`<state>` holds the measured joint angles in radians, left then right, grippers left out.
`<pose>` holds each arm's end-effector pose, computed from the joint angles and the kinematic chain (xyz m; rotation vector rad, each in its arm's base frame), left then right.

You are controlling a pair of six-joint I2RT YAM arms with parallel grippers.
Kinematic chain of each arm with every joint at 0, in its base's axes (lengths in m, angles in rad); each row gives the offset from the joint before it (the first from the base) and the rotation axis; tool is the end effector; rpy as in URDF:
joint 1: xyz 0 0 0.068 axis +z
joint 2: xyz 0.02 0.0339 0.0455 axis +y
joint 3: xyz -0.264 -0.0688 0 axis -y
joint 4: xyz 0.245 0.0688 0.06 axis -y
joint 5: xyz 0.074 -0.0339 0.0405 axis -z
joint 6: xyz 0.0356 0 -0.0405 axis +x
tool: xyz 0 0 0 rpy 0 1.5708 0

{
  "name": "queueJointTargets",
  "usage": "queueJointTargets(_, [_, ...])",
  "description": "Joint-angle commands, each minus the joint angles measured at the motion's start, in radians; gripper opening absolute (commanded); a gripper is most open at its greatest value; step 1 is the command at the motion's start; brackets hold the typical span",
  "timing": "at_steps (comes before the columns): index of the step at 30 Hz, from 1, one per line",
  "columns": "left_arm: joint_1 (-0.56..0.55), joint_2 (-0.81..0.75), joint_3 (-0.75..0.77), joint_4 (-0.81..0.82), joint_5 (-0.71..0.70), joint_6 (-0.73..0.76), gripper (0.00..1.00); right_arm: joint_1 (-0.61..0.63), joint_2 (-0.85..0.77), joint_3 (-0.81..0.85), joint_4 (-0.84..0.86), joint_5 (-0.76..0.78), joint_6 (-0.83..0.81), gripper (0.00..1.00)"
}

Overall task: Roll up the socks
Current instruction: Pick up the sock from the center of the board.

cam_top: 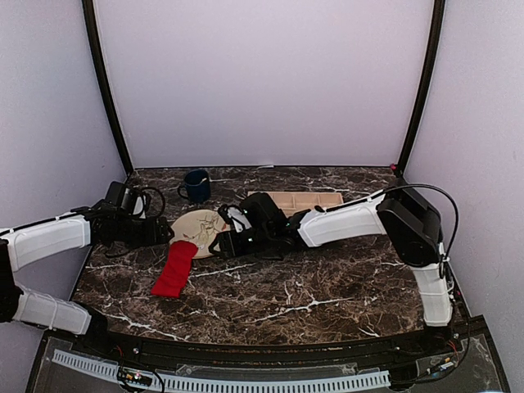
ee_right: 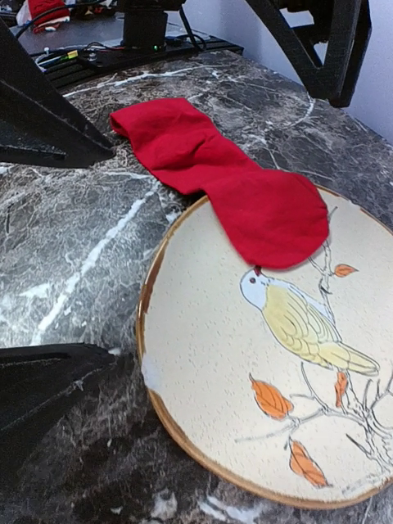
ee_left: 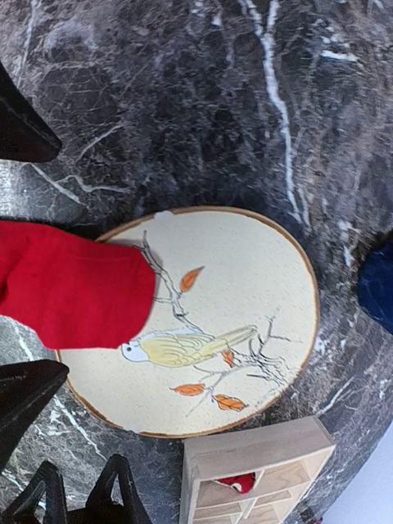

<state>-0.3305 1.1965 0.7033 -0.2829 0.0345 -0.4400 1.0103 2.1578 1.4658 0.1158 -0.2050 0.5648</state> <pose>0.2322 -0.0810 0.2193 -0.1133 2.3825 -0.4143 0.2514 0.4142 0.1639 -0.6484 2.2675 1.0766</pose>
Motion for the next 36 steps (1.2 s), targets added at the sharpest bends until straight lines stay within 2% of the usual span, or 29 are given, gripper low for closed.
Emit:
queueJointTargets(1, [0.036,-0.005,-0.064,0.028,0.147,-0.064,0.85,0.032,0.036,0.072,-0.025,0.005,0.019,0.67])
queueJointTargets(6, [0.095,0.007,-0.127,0.106,0.283,-0.084,0.76,0.050,0.056,0.090,-0.035,0.003,0.026,0.67])
queueJointTargets(9, [0.110,0.027,-0.134,0.134,0.311,-0.088,0.70,0.053,0.056,0.083,-0.023,-0.004,0.032,0.66])
queueJointTargets(28, [0.129,0.231,-0.150,0.340,0.255,-0.059,0.67,0.060,0.005,-0.009,0.012,-0.026,-0.006,0.64])
queueJointTargets(30, [0.129,0.253,-0.153,0.367,0.270,-0.056,0.56,0.060,-0.004,-0.024,0.019,-0.029,-0.008,0.64])
queueJointTargets(33, [0.129,0.272,-0.166,0.419,0.314,-0.054,0.26,0.060,-0.011,-0.035,0.022,-0.032,-0.008,0.63])
queueJointTargets(34, [0.129,0.279,-0.169,0.426,0.319,-0.054,0.20,0.059,-0.015,-0.040,0.024,-0.031,-0.010,0.63])
queueJointTargets(36, [0.128,0.287,-0.171,0.436,0.336,-0.053,0.19,0.060,-0.023,-0.050,0.023,-0.028,-0.013,0.63])
